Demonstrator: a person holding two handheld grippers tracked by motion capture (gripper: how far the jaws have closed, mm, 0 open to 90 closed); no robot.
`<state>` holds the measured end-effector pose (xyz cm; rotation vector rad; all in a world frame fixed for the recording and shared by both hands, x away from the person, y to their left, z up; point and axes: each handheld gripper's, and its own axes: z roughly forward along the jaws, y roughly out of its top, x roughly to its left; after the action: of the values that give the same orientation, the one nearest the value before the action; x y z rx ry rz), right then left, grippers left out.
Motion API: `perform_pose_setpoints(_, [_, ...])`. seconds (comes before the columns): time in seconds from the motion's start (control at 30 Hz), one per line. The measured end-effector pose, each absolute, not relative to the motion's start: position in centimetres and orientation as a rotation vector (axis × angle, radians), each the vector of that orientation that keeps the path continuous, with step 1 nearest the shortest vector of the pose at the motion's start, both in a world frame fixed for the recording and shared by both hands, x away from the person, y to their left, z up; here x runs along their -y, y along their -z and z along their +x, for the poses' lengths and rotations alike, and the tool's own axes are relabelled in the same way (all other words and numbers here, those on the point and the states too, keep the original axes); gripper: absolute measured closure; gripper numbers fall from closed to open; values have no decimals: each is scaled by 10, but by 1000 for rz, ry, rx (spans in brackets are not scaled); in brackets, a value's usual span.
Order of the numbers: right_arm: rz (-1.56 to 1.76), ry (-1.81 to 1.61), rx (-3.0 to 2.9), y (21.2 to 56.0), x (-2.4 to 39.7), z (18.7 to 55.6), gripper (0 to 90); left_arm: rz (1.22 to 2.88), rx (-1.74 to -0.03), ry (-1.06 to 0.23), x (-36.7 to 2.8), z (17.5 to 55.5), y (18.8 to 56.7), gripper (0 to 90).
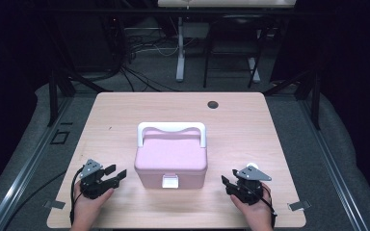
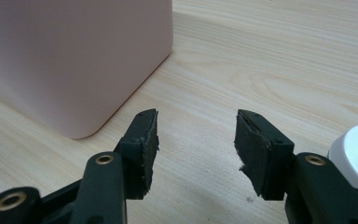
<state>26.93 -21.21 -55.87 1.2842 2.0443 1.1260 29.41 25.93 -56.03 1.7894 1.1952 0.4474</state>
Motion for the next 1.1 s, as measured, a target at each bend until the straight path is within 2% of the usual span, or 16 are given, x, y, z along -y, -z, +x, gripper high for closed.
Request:
perform_pose_setpoints(0.27, [1291, -1118, -2063, 561, 213, 271, 499, 1816, -1198, -441, -256, 298, 563, 495])
perform_pose_setpoints(0.87, [1314, -1151, -2021, 558, 212, 271, 509, 1806, -1184, -438, -258, 293, 560, 495])
perform_pose_setpoints(1.1, [1299, -1167, -2016, 558, 204, 277, 527, 1821, -1178, -395, -248, 298, 564, 497])
